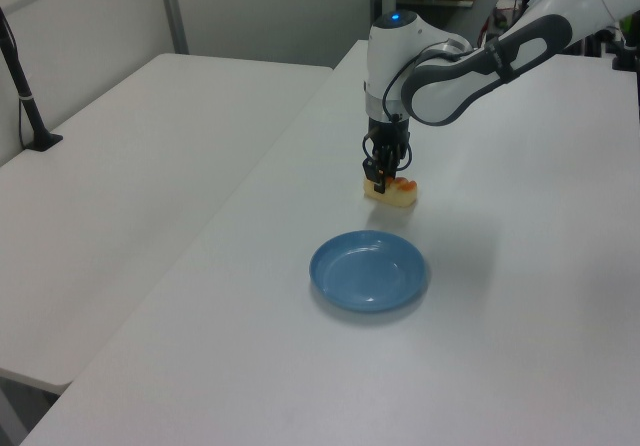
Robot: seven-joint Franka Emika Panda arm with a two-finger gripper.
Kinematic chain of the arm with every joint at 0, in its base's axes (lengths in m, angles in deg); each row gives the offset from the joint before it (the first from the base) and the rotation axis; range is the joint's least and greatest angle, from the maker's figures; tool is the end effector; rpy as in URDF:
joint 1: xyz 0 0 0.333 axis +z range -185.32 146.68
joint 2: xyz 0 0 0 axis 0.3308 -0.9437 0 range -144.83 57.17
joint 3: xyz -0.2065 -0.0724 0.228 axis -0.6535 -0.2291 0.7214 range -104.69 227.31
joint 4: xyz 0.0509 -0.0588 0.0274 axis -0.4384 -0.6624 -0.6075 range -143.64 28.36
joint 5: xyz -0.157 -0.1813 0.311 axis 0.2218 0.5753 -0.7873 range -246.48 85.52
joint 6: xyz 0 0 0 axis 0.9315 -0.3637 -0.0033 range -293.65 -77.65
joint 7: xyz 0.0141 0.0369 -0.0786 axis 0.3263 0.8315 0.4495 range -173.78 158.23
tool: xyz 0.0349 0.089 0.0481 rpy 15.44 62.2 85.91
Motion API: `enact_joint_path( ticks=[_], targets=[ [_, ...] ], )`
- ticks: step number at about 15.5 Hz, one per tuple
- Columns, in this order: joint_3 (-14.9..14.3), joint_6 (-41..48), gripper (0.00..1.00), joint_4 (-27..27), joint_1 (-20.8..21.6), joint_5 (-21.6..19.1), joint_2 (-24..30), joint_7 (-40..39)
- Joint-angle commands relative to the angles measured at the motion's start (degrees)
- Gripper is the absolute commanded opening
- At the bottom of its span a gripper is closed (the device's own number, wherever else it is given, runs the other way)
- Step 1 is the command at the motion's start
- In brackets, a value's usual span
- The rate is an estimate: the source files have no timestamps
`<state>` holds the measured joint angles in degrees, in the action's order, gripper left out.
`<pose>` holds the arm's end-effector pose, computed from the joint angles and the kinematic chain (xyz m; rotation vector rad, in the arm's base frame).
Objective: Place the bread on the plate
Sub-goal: 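Carry the held bread roll over to the blue plate and lower it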
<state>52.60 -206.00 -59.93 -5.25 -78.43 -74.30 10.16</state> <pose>0.6908 0.0778 0.3292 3.0400 -0.2668 0.1604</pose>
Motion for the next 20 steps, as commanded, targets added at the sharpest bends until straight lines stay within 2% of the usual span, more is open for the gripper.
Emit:
enact_joint_path(
  ticks=[1,5,9,14,15,16,17,18,20],
  targets=[
    [-0.2,4.2,0.17,-0.4,1.2,0.0,3.8,-1.8],
    [0.6,10.6,0.18,3.9,4.5,-0.6,4.7,-0.5],
    [3.4,10.6,0.24,4.4,9.5,0.9,4.2,6.1],
    [4.4,9.1,0.33,5.9,14.4,3.0,1.2,13.1],
    [4.4,9.0,0.42,5.9,14.9,3.4,0.7,13.6],
    [4.4,8.9,0.57,5.9,15.1,4.1,0.4,14.1],
    [4.4,8.8,0.83,5.8,15.2,4.5,-0.3,14.6],
    [4.4,8.8,1.0,5.8,15.2,4.7,-0.4,14.5],
    [4.4,8.9,1.0,5.9,15.0,5.1,-0.3,14.4]
  ],
)
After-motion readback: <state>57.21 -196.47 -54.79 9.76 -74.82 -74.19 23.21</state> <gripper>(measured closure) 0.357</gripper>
